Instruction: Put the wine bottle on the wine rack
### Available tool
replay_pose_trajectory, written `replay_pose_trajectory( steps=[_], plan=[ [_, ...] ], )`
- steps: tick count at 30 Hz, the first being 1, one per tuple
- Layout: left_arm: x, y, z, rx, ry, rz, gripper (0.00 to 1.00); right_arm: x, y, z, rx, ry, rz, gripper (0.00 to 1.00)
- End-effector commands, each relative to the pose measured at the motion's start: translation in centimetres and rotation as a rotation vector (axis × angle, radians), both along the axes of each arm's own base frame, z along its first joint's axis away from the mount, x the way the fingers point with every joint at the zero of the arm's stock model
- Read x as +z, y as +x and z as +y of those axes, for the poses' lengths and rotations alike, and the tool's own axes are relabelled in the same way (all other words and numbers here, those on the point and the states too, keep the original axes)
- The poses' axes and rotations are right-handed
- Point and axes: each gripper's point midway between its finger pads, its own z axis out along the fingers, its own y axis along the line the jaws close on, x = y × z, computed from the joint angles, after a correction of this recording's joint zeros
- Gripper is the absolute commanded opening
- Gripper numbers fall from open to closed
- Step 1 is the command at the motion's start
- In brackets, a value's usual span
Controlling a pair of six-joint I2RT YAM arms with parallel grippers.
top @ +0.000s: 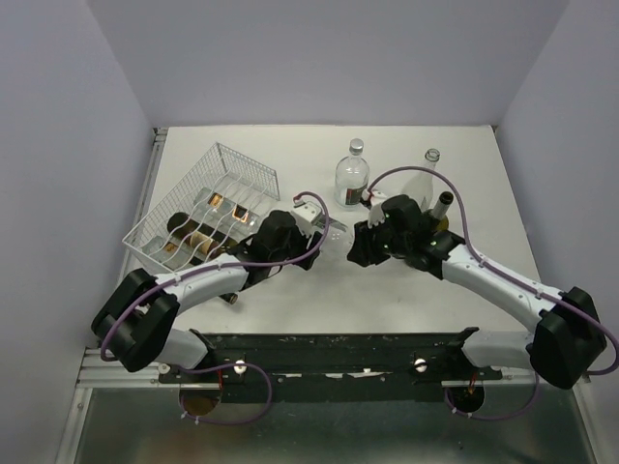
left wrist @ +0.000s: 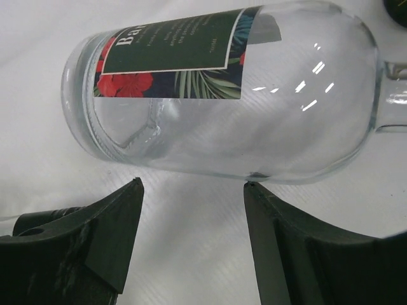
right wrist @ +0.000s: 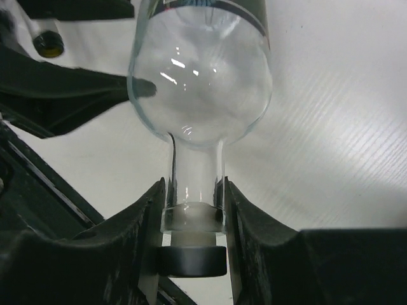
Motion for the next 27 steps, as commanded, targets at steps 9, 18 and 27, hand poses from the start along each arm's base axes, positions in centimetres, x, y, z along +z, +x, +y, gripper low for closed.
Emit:
replay_pose_trajectory(
  steps=[9, 18, 27],
  plan=[
    [11.4, 2.5, 3.2, 0.153, -0.089, -0.356, 0.80, -7.4, -0.9, 0.5, 0.072, -0.305, 0.051, 0.00],
    [15.7, 3.0, 5.2, 0.221, -0.066, -0.470, 0.84, -10.4, -0.3, 0.8, 0.054, -0.339, 0.066, 0.04],
    [16.7, 2.5, 6.7, 0.242, -0.055, -0.512, 0.86, -11.7, 0.6, 0.3, 0.032, -0.385, 0.043, 0.58]
  ],
)
